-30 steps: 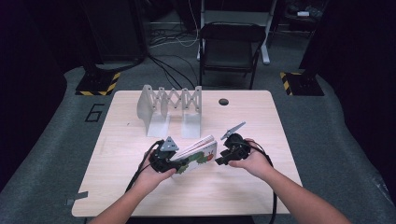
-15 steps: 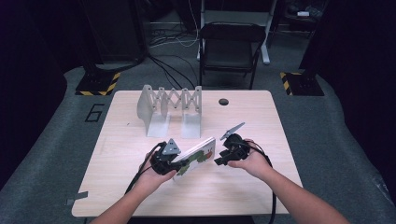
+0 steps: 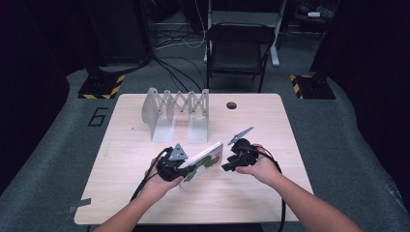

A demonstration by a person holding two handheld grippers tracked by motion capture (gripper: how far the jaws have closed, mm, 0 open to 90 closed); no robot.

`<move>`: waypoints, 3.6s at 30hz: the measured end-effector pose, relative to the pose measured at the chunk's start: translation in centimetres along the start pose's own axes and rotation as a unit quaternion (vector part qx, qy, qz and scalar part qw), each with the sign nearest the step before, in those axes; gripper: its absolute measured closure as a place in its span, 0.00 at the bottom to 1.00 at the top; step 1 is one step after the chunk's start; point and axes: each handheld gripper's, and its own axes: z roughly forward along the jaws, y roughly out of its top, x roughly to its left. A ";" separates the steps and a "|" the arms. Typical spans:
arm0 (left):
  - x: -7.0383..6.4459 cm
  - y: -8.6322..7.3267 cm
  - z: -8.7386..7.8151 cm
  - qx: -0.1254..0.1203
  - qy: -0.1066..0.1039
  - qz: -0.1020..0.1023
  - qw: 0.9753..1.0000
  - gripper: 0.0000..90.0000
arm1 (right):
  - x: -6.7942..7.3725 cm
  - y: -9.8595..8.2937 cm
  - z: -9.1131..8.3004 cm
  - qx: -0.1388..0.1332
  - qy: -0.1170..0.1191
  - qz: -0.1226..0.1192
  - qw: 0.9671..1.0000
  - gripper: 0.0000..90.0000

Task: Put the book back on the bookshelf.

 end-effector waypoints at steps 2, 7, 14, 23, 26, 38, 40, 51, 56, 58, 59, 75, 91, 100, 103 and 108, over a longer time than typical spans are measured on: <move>0.0 0.0 -0.1 0.004 -0.001 0.002 1.000 0.84 | 0.0 0.0 0.0 0.000 0.000 0.001 1.000 0.61; -0.2 0.2 0.0 0.002 -0.002 -0.002 1.000 0.84 | 0.0 0.0 0.0 -0.001 -0.002 -0.001 1.000 0.60; -0.2 0.5 -0.4 0.011 -0.003 0.007 1.000 0.84 | 0.1 0.0 0.0 -0.006 -0.006 0.007 1.000 0.60; -0.1 0.7 -0.6 0.009 0.001 0.007 1.000 0.84 | -0.1 -0.2 0.2 -0.010 -0.005 0.015 1.000 0.60; 0.0 0.7 -0.9 0.009 0.003 -0.001 1.000 0.84 | -0.1 -0.2 0.2 -0.010 -0.005 0.014 1.000 0.60; 0.8 0.6 -2.5 0.000 0.015 -0.008 1.000 0.84 | -0.1 0.2 0.6 -0.012 0.001 0.018 1.000 0.58; 1.0 0.5 -2.7 0.002 0.015 -0.009 1.000 0.84 | -0.1 0.4 0.6 -0.011 0.003 0.014 1.000 0.57; 1.8 0.5 -3.7 -0.005 0.026 -0.018 0.999 0.84 | 0.0 0.7 0.3 -0.019 -0.003 0.021 1.000 0.55; 2.1 0.5 -4.2 -0.005 0.030 -0.021 0.999 0.84 | 0.0 0.8 0.4 -0.018 -0.001 0.017 1.000 0.55; 2.1 0.5 -4.4 -0.007 0.032 -0.021 0.999 0.84 | 0.1 0.8 0.4 -0.017 -0.001 0.013 1.000 0.55; 2.1 0.6 -4.4 -0.007 0.031 -0.022 0.999 0.84 | 0.1 0.8 0.4 -0.012 0.000 0.013 1.000 0.55; 3.1 1.8 -5.7 -0.013 0.038 -0.029 0.999 0.84 | 0.0 1.1 0.2 -0.020 0.001 0.017 1.000 0.54; 4.3 1.9 -8.2 -0.030 0.056 -0.046 0.997 0.84 | 1.2 1.8 1.0 -0.031 0.003 0.007 0.999 0.53; 5.5 1.9 -9.7 -0.034 0.069 -0.055 0.996 0.84 | 1.3 2.0 1.7 -0.028 0.000 -0.006 1.000 0.53; 6.0 1.8 -10.3 -0.037 0.075 -0.062 0.995 0.84 | 1.3 1.9 1.7 -0.027 -0.002 -0.005 1.000 0.53; 6.8 1.5 -10.9 -0.036 0.089 -0.071 0.993 0.84 | 1.4 1.8 1.7 -0.029 -0.003 -0.006 1.000 0.53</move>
